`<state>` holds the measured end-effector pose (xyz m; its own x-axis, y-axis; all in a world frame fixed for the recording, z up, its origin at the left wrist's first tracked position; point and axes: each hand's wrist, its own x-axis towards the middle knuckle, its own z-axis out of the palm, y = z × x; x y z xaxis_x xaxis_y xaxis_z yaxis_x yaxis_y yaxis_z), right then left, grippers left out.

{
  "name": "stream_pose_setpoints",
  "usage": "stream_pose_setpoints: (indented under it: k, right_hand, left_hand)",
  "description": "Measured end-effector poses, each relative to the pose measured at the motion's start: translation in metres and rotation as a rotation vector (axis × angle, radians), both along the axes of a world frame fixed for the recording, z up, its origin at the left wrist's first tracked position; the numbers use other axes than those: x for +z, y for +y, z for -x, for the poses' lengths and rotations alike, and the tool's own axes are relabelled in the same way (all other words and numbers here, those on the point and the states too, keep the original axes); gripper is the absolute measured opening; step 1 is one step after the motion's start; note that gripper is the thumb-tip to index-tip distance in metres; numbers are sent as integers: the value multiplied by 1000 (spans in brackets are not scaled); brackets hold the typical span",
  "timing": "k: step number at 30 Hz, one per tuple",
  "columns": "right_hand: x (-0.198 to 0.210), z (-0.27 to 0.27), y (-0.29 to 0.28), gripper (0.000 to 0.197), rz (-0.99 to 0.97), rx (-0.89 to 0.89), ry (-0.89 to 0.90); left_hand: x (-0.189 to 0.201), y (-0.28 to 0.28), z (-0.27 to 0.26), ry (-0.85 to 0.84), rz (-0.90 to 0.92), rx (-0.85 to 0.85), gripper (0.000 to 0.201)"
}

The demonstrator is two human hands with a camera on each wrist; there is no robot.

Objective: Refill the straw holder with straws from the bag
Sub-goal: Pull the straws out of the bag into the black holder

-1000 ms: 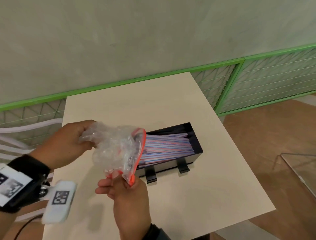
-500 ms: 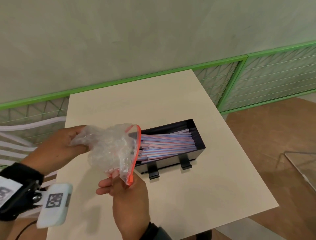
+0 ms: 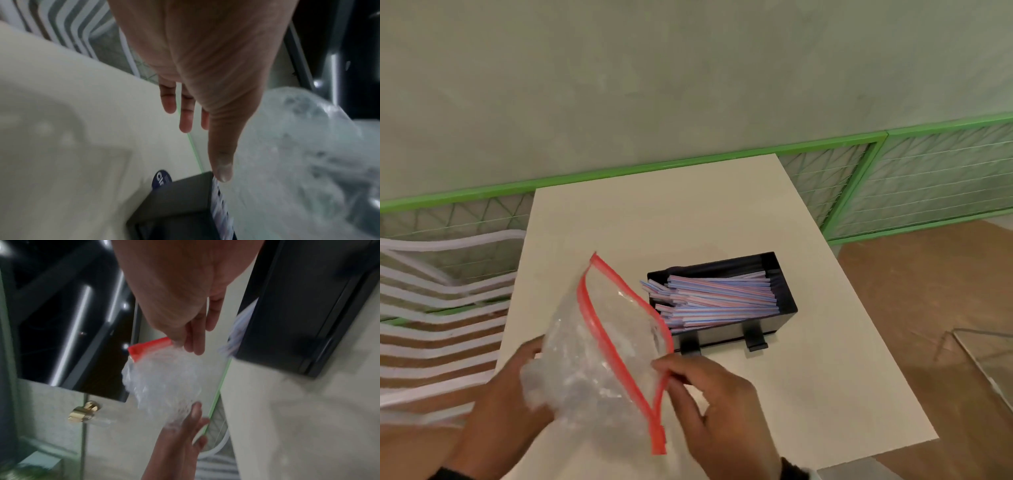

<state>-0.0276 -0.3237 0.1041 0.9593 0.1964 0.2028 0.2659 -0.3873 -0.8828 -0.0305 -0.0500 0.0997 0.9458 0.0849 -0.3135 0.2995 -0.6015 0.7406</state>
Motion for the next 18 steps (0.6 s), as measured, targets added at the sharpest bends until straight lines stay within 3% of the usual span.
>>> stream_pose_setpoints:
  k: [7,11,13,15,16,18]
  right_hand:
    - [-3,14,-100,34,174,-36,169]
    - [-20,23,-103,42,222,250,523]
    - [-57,17,-96,36,271,407,562]
    - [-90,14,-102,68,388,521,439]
    - [-104,11,-97,75,350,615,412]
    - [-91,-20,-87,53,336,701,496]
  left_hand:
    - [-36,-51,19,-27,271,5,65]
    - [-53,-64,23,101,329,-50,63]
    - [-59,-70,28,148,339,-54,75]
    - [-67,-78,31,145,319,36,74]
    - [-72,-81,33,132,278,112,70]
    - [-77,-80,35,75,180,275,67]
